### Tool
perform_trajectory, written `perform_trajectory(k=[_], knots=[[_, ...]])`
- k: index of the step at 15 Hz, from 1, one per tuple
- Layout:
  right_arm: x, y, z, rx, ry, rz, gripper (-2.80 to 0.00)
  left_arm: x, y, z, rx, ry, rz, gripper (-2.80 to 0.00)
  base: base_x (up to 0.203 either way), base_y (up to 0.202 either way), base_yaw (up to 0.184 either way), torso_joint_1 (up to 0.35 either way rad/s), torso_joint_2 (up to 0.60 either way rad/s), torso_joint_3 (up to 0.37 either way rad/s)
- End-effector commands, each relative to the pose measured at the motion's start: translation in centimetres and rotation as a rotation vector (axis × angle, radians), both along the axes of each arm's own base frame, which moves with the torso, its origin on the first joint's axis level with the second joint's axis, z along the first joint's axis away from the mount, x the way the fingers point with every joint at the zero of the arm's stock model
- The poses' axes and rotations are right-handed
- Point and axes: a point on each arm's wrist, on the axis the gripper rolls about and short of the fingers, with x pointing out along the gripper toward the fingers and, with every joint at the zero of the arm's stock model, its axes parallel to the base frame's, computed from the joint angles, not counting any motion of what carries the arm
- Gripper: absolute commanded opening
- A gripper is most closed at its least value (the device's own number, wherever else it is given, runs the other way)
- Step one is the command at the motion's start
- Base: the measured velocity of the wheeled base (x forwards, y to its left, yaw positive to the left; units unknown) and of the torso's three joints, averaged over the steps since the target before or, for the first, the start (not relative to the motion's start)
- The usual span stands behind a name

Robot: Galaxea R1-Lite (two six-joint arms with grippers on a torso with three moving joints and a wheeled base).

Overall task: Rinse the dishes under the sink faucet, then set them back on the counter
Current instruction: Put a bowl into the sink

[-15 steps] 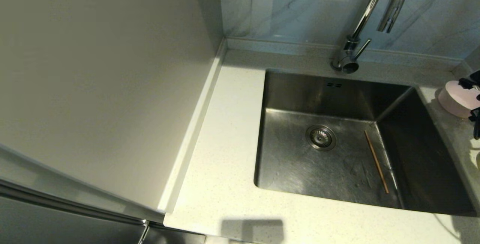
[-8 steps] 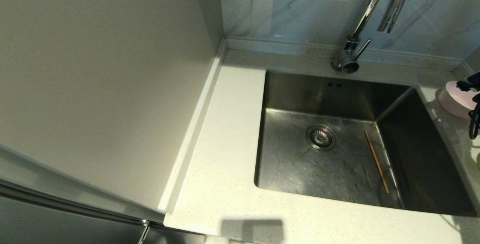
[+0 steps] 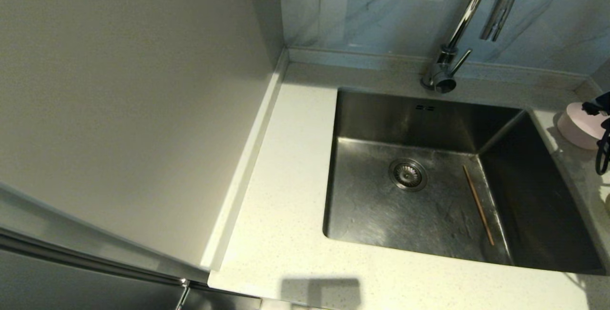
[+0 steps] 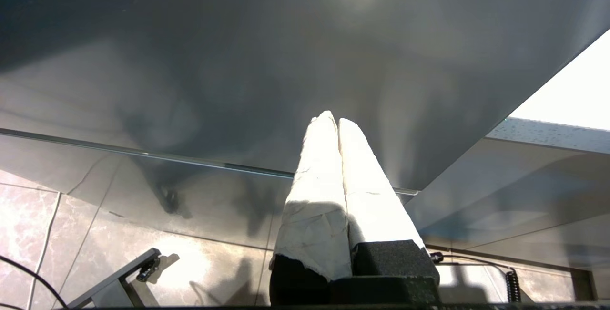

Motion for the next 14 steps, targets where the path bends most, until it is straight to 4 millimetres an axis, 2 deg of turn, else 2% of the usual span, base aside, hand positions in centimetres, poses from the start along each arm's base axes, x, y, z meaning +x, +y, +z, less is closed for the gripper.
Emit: perform_trajectory(k=[1, 6, 10, 11, 12, 14], knots=[[0.0, 0.0, 0.1, -0.005, 0.000, -0.001, -2.80, 0.0, 0.0, 0.0, 0.000, -0.004, 0.000, -2.80, 0.000, 0.000, 0.000, 0.000, 0.00, 0.000], [0.1, -0.2, 1.3, -0.030, -0.030, 0.000, -2.80, 0.0, 0.0, 0.0, 0.000, -0.004, 0.000, -2.80, 0.000, 0.000, 0.000, 0.000, 0.00, 0.000], [0.0, -0.1, 1.1, -0.022, -0.018, 0.004, -2.80, 0.0, 0.0, 0.0, 0.000, -0.004, 0.000, -2.80, 0.000, 0.000, 0.000, 0.000, 0.00, 0.000], [0.0, -0.1, 1.1, -0.017, -0.021, 0.009, -1.75, 0.0, 0.0, 0.0, 0.000, -0.004, 0.000, -2.80, 0.000, 0.000, 0.000, 0.000, 0.00, 0.000], [0.1, -0.1, 1.0, -0.009, -0.026, 0.014, 0.00, 0.0, 0.0, 0.0, 0.000, -0.004, 0.000, -2.80, 0.000, 0.000, 0.000, 0.000, 0.00, 0.000], [0.1, -0.2, 0.7, 0.006, -0.027, 0.010, 0.00, 0.0, 0.0, 0.0, 0.000, -0.004, 0.000, -2.80, 0.000, 0.000, 0.000, 0.000, 0.00, 0.000]])
